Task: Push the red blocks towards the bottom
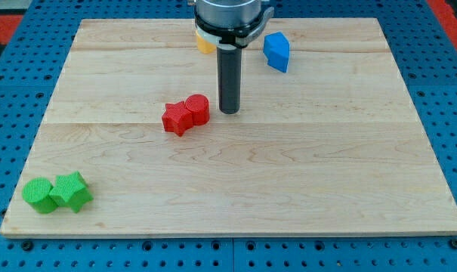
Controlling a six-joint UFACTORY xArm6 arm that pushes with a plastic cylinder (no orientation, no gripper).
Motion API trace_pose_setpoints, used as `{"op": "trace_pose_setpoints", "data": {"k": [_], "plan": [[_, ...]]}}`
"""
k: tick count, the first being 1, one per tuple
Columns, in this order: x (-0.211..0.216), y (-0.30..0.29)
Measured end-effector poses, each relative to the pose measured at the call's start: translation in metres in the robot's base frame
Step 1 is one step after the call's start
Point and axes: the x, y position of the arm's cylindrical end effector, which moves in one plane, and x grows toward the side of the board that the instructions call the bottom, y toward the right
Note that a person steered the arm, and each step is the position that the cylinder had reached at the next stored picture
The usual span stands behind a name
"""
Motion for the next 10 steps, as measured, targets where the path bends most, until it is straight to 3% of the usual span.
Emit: {"op": "trace_pose_setpoints", "data": {"k": [4,7,10], "plan": [[0.000,-0.065],[0.017,-0.074],[0.000,-0.079]]}}
